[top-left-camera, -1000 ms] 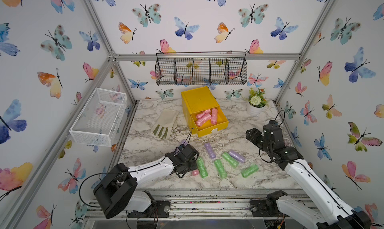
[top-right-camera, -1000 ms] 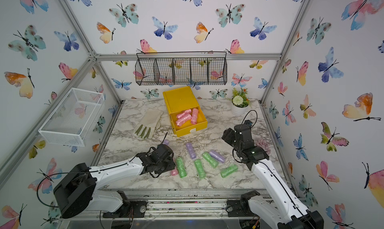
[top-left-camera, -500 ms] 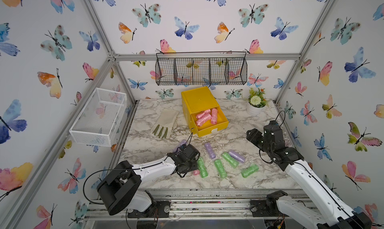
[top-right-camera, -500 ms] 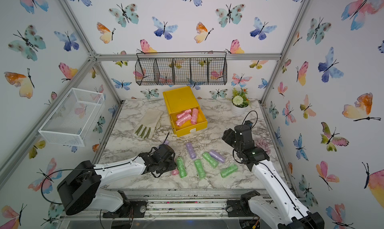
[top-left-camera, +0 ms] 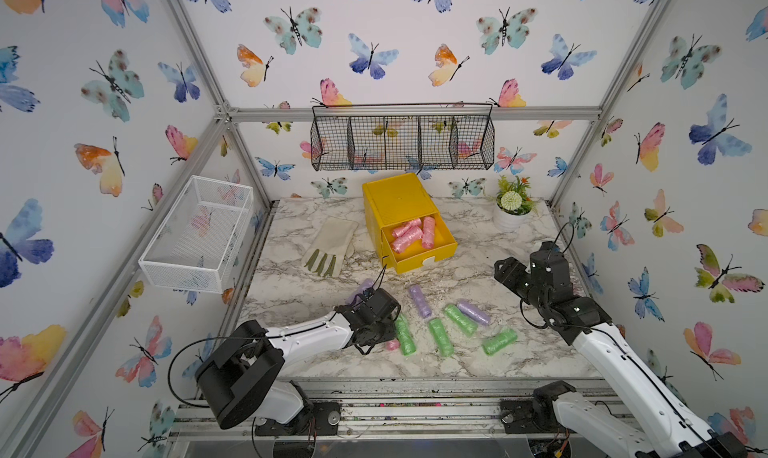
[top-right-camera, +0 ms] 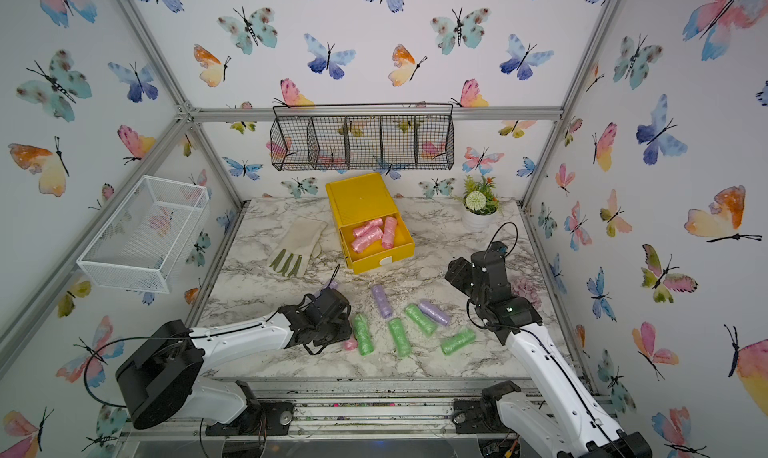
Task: Sort the rolls of trash bags by color and place them into the drawer
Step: Pick up the roll of trash bags from the center of the board.
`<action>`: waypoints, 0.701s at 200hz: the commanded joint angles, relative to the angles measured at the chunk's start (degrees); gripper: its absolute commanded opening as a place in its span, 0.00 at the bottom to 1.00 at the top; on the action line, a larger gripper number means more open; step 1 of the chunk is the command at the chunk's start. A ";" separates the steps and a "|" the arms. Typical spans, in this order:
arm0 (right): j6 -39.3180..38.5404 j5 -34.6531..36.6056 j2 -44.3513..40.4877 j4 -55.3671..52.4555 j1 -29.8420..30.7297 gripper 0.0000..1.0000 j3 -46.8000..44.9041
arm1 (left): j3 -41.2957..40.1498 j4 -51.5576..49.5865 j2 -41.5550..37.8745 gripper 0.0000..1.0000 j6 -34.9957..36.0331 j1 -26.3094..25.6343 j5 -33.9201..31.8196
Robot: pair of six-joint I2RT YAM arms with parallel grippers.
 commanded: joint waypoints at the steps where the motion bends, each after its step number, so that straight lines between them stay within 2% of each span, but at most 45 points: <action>1: -1.23 1.02 -0.74 -1.23 -0.29 0.68 -0.47 | 1.39 -5.82 -4.20 0.29 3.02 -0.05 -4.01; 40: -1.49 0.31 -0.83 -0.88 -0.29 0.68 -0.64 | 6.33 -13.53 -10.85 0.26 8.96 0.60 -6.34; 61: -1.67 0.32 -1.39 -0.47 -0.34 0.68 -0.97 | 13.81 -20.03 -14.20 0.25 15.85 0.59 -8.70; 76: -1.93 0.05 -1.94 0.20 -0.35 0.68 -1.38 | 19.77 -24.96 -16.05 0.26 19.41 0.64 -13.17; 98: -2.11 -0.46 -2.56 0.83 -0.33 0.68 -1.85 | 27.32 -26.66 -18.35 0.27 25.90 0.66 -18.41; 121: -2.11 -0.99 -3.24 1.05 -0.33 0.68 -2.29 | 36.09 -26.06 -17.49 0.32 35.39 1.00 -19.98; 140: -2.15 -1.24 -3.80 0.75 -0.32 0.68 -2.40 | 44.02 -25.92 -13.18 0.33 42.88 2.04 -18.46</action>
